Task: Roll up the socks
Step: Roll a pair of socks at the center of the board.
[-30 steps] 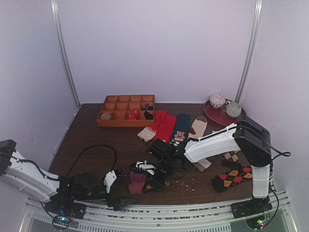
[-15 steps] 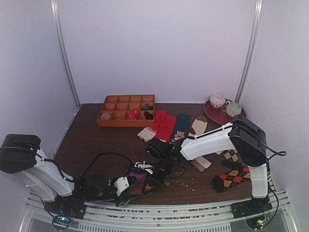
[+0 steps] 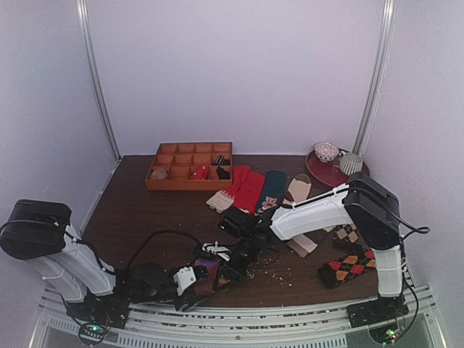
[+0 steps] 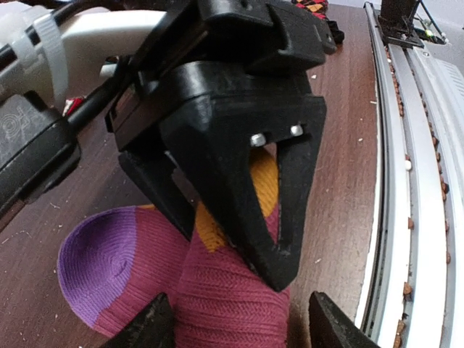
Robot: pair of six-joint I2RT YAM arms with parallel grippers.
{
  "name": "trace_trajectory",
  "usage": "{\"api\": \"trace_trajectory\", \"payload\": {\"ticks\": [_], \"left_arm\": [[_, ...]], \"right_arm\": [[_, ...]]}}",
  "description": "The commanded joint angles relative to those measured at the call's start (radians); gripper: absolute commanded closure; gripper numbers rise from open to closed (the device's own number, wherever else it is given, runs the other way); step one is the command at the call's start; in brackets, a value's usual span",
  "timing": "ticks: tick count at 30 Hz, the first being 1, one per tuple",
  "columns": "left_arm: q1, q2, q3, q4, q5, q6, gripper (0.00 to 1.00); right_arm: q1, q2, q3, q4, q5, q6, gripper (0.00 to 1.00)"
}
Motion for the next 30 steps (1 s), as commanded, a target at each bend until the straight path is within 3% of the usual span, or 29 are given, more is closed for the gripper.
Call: {"api": "trace_trajectory", "payload": {"ticks": [1,6,9,12,20,25,30], "left_arm": [[-0.005,0.017,-0.021,0.044,-0.03,-0.029,0.39],[-0.003,0.041,-0.035,0.07,-0.062,-0.04,0.42],[-0.003,0.065,-0.038,0.096,-0.074,-0.048,0.28],[-0.003,0.077,-0.038,0.122,-0.076,-0.048,0.28],[-0.002,0.013,-0.037,0.123,-0.066,-0.028,0.29],[0.008,-0.003,-0.035,0.105,-0.041,-0.026,0.44],[0.014,0.072,-0.032,0.133,-0.024,-0.056,0.44]], "right_arm": [[0.01,0.09,-0.066,-0.183,0.075,-0.002,0.71],[0.01,0.089,-0.069,-0.183,0.075,-0.004,0.71],[0.011,0.088,-0.072,-0.179,0.075,-0.003,0.71],[0.011,0.088,-0.074,-0.178,0.074,-0.002,0.71],[0.011,0.089,-0.076,-0.178,0.08,0.001,0.71],[0.01,0.089,-0.08,-0.17,0.076,0.006,0.71],[0.01,0.088,-0.088,-0.166,0.077,0.007,0.71]]}}
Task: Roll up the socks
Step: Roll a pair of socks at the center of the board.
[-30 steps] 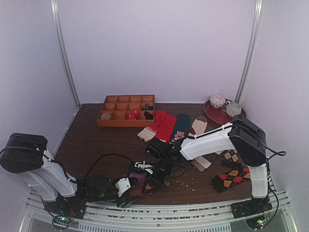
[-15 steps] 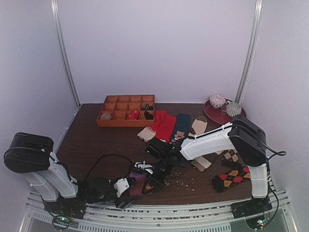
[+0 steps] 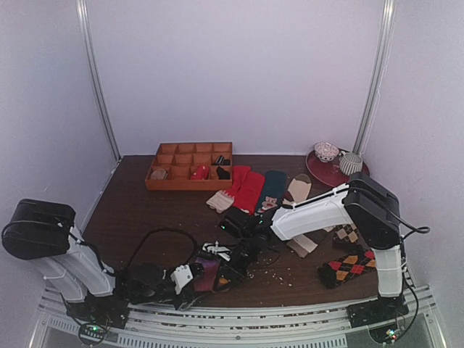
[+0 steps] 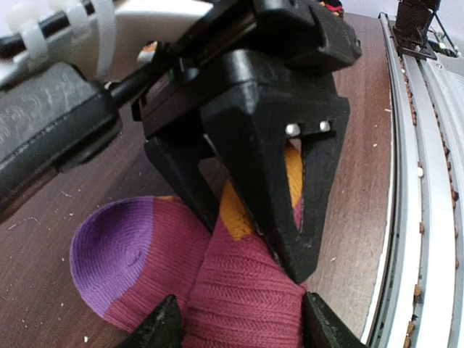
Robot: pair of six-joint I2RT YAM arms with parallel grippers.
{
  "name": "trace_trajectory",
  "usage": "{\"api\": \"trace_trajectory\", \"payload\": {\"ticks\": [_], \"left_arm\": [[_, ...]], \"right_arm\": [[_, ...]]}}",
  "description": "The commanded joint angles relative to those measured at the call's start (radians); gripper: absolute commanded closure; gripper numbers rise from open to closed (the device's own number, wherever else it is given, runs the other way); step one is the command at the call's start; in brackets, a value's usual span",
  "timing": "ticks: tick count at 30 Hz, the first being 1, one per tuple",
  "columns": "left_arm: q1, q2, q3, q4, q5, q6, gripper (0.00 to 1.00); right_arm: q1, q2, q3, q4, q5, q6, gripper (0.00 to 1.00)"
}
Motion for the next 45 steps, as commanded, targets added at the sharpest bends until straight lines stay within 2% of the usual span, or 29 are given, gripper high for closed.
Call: {"api": "trace_trajectory", "payload": {"ticks": [1,10,14,15,18,19,23,25,27,30,31,33,38,43,45], "left_arm": [[0.009,0.063,-0.003,0.061,0.025,-0.024,0.44],[0.017,0.1,0.001,0.103,0.045,-0.034,0.53],[0.018,0.079,-0.005,0.105,0.04,-0.035,0.48],[0.018,0.072,-0.006,0.105,0.044,-0.032,0.56],[0.02,0.063,-0.005,0.104,0.051,-0.024,0.95],[0.02,0.065,-0.004,0.105,0.051,-0.024,1.0],[0.021,0.082,0.0,0.116,0.064,-0.027,0.96],[0.022,0.087,0.0,0.121,0.08,-0.03,1.0],[0.027,0.089,-0.005,0.11,0.084,-0.06,1.0],[0.059,0.088,-0.014,0.047,0.115,-0.165,1.0],[0.073,0.089,-0.017,0.019,0.133,-0.206,1.0],[0.09,0.088,-0.027,-0.044,0.158,-0.3,1.0],[0.103,0.113,-0.071,-0.141,0.214,-0.543,1.0],[0.104,0.197,-0.105,-0.114,0.293,-0.723,1.0],[0.106,0.222,-0.108,-0.103,0.316,-0.755,1.0]], "right_arm": [[0.014,0.087,-0.079,-0.179,0.086,0.01,0.71],[0.014,0.087,-0.085,-0.172,0.085,0.017,0.71],[0.015,0.088,-0.089,-0.168,0.083,0.02,0.71],[0.015,0.087,-0.089,-0.169,0.083,0.019,0.71],[0.014,0.088,-0.09,-0.169,0.084,0.017,0.71],[0.014,0.089,-0.089,-0.169,0.085,0.018,0.71],[0.014,0.094,-0.091,-0.162,0.084,0.02,0.71],[0.014,0.095,-0.089,-0.162,0.083,0.022,0.71],[0.014,0.09,-0.087,-0.158,0.08,0.021,0.7],[0.013,0.065,-0.081,-0.126,0.105,0.02,0.56],[0.013,0.048,-0.082,-0.108,0.126,0.015,0.47],[0.004,-0.006,-0.096,-0.047,0.181,0.007,0.41],[-0.023,-0.25,-0.258,0.284,0.319,-0.032,0.39],[0.005,-0.48,-0.559,0.759,0.418,-0.156,0.33],[0.035,-0.491,-0.616,0.815,0.435,-0.226,0.32]]}}
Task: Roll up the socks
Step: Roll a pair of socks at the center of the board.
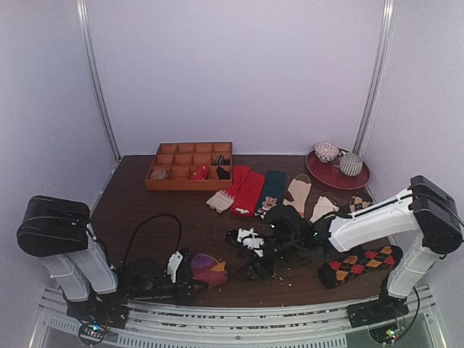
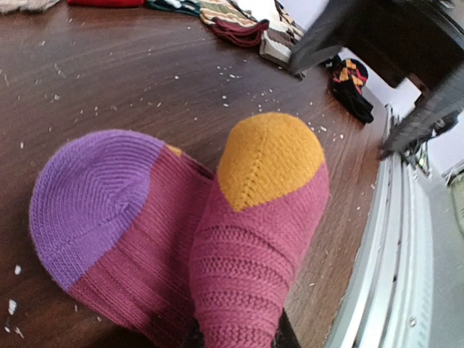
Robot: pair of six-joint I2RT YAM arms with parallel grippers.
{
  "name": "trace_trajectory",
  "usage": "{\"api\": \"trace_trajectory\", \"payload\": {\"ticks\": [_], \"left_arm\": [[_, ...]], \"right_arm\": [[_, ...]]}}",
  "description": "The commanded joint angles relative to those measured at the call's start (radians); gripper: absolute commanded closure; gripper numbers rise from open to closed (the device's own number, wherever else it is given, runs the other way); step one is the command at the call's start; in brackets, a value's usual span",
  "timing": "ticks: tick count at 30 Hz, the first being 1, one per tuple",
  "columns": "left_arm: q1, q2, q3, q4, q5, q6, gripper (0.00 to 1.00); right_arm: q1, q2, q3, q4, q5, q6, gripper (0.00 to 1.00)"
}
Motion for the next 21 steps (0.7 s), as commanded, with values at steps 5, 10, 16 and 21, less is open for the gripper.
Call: {"api": "trace_trajectory", "payload": {"ticks": [5,10,16,21], "left_arm": [[0.01,0.11,-0.054,-0.262,0.145,-0.172,1.0],[0.017,0.115,-0.041,-0.276,0.159,-0.154,1.0],[0.021,0.122,-0.045,-0.26,0.165,-0.146,1.0],[0.023,0.131,-0.05,-0.243,0.168,-0.14,1.0]], "right_arm": [[0.13,-0.008,-0.118,0.371,0.142,-0.221,0.31],[0.135,0.068,-0.071,0.386,0.137,-0.261,0.3],[0.134,0.153,-0.011,0.367,0.154,-0.27,0.3],[0.127,0.187,0.014,0.321,0.131,-0.267,0.31]]}}
